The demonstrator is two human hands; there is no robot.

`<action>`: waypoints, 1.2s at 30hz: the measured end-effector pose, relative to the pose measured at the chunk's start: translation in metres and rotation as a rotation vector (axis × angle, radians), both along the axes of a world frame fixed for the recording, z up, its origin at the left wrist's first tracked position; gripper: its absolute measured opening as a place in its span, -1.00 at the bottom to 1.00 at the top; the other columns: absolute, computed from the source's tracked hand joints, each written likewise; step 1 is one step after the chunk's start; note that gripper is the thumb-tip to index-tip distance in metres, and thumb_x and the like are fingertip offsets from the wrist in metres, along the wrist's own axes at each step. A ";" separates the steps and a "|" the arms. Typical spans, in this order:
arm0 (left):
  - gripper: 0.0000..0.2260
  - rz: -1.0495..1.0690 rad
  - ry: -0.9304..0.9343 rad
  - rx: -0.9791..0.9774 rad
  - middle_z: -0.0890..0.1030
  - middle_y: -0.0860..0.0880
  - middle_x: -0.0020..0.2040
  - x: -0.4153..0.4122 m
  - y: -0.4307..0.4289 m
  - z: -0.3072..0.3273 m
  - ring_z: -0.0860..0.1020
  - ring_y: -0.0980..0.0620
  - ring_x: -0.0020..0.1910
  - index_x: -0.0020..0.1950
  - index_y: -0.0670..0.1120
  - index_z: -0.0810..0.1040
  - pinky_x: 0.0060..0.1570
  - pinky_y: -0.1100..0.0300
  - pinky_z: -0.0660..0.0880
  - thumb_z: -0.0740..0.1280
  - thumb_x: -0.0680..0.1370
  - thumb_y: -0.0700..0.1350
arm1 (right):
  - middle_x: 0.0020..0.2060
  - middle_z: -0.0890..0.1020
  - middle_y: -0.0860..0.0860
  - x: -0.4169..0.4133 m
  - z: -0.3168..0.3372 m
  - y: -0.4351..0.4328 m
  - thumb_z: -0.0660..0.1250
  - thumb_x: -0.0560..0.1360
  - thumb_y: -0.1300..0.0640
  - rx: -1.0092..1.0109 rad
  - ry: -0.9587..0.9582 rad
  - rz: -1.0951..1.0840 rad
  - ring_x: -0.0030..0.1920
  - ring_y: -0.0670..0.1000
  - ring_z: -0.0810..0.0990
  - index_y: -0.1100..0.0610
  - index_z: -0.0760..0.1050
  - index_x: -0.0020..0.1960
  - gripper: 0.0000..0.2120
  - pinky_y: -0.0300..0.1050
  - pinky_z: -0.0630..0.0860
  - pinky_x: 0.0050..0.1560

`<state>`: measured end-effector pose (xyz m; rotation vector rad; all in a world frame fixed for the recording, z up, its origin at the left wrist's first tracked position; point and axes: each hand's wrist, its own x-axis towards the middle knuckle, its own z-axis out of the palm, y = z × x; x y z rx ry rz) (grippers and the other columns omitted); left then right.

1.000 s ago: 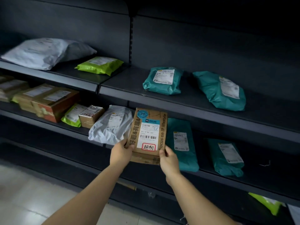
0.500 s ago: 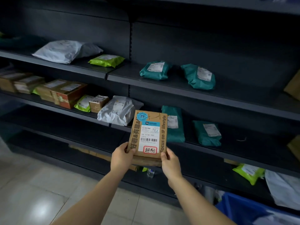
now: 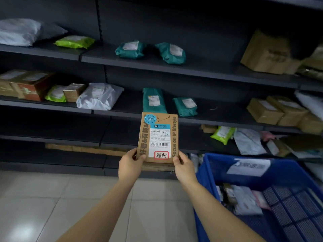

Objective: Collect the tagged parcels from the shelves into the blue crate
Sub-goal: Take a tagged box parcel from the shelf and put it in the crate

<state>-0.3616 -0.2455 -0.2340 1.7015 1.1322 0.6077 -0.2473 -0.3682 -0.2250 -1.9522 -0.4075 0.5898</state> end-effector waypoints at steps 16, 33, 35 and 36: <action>-0.66 -0.141 -0.022 -0.099 0.62 -0.04 0.17 0.087 -0.212 -0.024 0.55 0.00 0.12 0.32 -0.11 0.52 0.12 0.12 0.49 0.36 0.54 -0.16 | 0.08 0.57 -0.11 0.070 -0.021 -0.230 0.17 0.63 0.22 0.075 0.081 -0.144 0.11 -0.10 0.51 0.01 0.46 0.33 -0.68 -0.23 0.42 0.15; -0.78 -0.275 0.161 -0.248 0.67 -0.03 0.02 0.254 -0.364 -0.105 0.61 -0.02 0.00 0.13 -0.10 0.61 0.02 0.01 0.58 0.43 0.49 -0.13 | 0.05 0.61 -0.07 0.236 -0.089 -0.399 0.21 0.60 0.26 -0.082 0.162 -0.194 0.11 -0.06 0.53 0.03 0.55 0.23 -0.72 -0.19 0.48 0.13; -0.81 -0.290 0.181 -0.264 0.66 -0.04 0.01 0.281 -0.369 -0.120 0.61 -0.02 -0.02 0.10 -0.10 0.60 0.02 -0.01 0.58 0.42 0.49 -0.15 | 0.03 0.62 -0.08 0.262 -0.103 -0.405 0.22 0.59 0.27 -0.105 0.190 -0.203 0.12 -0.04 0.54 0.04 0.56 0.22 -0.72 -0.16 0.49 0.15; -0.82 -0.296 0.193 -0.269 0.65 -0.03 0.00 0.293 -0.372 -0.126 0.60 -0.02 -0.03 0.09 -0.10 0.60 0.00 0.02 0.58 0.42 0.49 -0.16 | 0.01 0.62 -0.09 0.275 -0.110 -0.407 0.22 0.59 0.27 -0.115 0.198 -0.207 0.12 -0.04 0.55 0.04 0.57 0.21 -0.72 -0.16 0.50 0.14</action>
